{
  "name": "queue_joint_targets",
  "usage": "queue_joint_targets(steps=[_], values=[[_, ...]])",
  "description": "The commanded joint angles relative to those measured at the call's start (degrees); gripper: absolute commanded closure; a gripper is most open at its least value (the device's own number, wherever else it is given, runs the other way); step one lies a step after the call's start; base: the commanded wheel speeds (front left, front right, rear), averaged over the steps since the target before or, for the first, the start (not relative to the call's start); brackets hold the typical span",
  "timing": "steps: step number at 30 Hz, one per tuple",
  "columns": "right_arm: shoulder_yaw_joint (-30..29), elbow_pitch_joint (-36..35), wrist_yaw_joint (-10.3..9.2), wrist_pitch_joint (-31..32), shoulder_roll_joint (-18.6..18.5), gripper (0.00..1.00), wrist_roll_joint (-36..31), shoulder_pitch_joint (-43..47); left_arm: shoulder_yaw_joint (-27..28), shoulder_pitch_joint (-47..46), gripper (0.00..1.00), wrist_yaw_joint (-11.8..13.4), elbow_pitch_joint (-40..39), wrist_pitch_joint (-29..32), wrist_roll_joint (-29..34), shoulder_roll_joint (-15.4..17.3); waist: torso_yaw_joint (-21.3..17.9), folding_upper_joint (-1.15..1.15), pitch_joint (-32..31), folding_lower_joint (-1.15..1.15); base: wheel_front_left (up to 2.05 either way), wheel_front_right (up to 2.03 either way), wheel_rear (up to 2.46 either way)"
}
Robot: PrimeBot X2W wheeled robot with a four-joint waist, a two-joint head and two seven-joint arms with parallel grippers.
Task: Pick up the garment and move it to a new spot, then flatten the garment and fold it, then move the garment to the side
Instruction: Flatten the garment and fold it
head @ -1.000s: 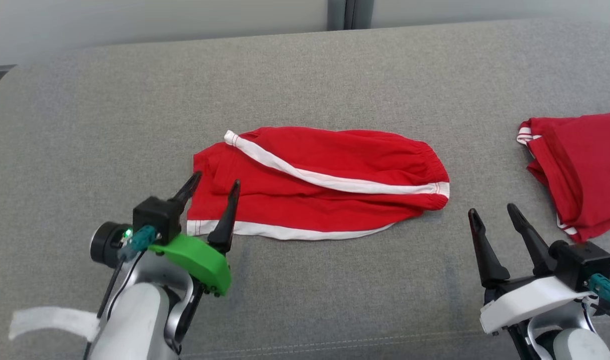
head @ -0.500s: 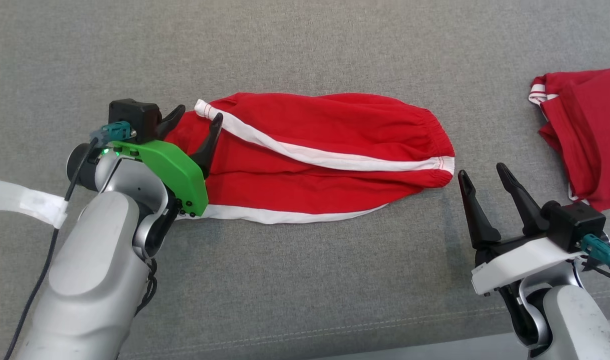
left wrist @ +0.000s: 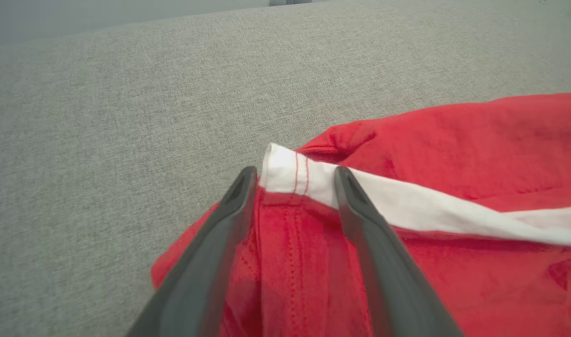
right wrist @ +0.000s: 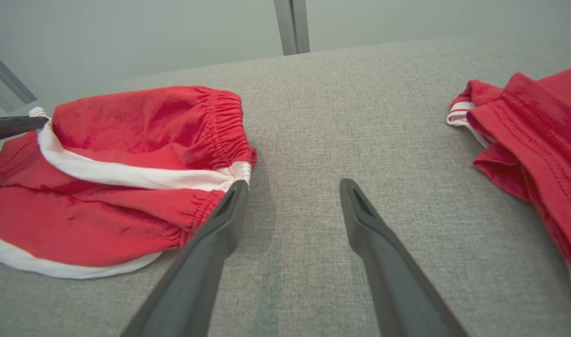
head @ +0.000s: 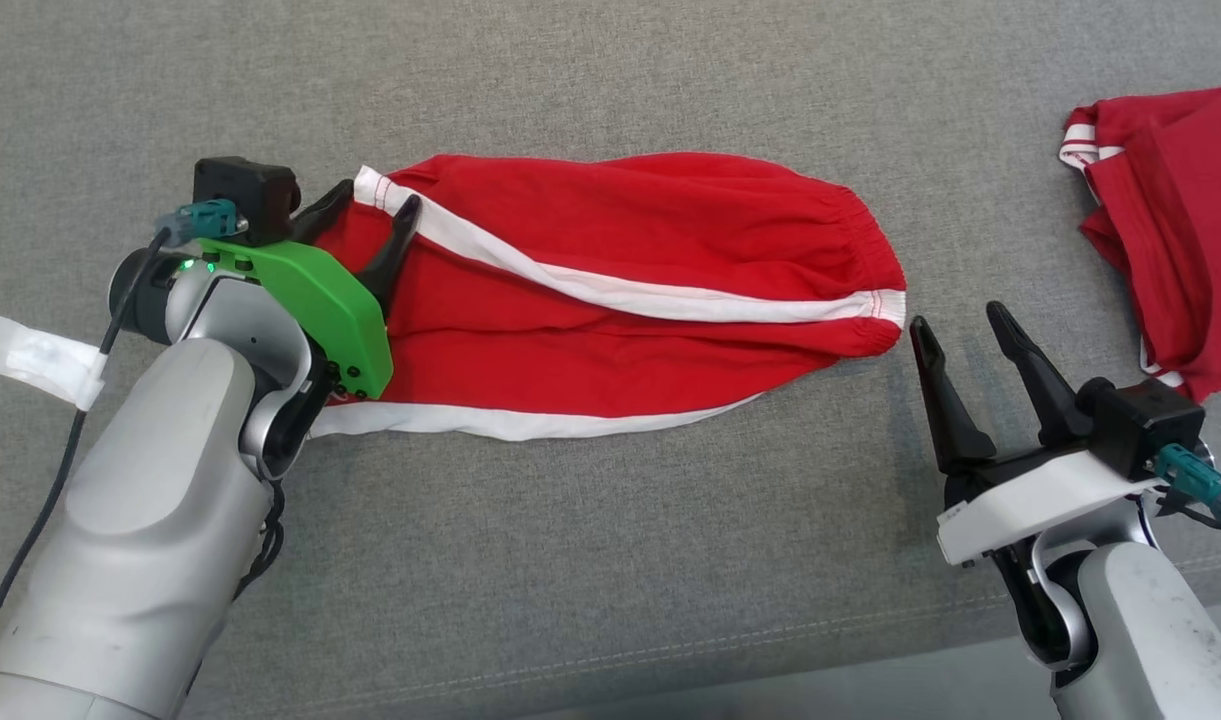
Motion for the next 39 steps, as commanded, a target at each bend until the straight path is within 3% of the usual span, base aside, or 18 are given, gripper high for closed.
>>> queue_joint_targets(steps=[1,19,22,28,39], values=[[0.2,0.2,-0.02,-0.5,-0.4,0.0,0.5,-1.0,-0.8,-1.0,1.0,-0.1,-0.3,-0.6,-0.6,0.9,0.2,0.0,0.1,-0.01,0.0,0.0,0.0],[4.9,3.5,-0.02,2.2,-3.7,0.0,6.6,-4.9,-5.6,-0.1,1.0,0.7,-5.5,-5.4,0.1,2.4,3.9,0.0,-0.1,-0.01,0.0,0.0,0.0],[5.9,4.0,-0.02,2.9,-4.3,1.0,8.1,-5.0,-5.6,0.3,1.0,0.9,-6.7,-5.8,0.0,2.6,4.6,0.0,-0.3,-0.01,0.0,0.0,0.0],[6.8,1.5,-0.02,2.8,-4.8,1.0,12.4,-3.6,-5.1,1.7,1.0,2.3,-10.2,-7.0,0.4,4.1,4.6,0.0,-1.7,-0.01,0.0,0.0,0.0],[5.4,-11.8,-0.02,7.6,-9.6,1.0,21.7,-8.0,-1.1,3.0,1.0,7.6,-26.0,-6.5,0.6,9.8,3.9,0.0,-7.0,-0.01,0.0,0.0,0.0]])
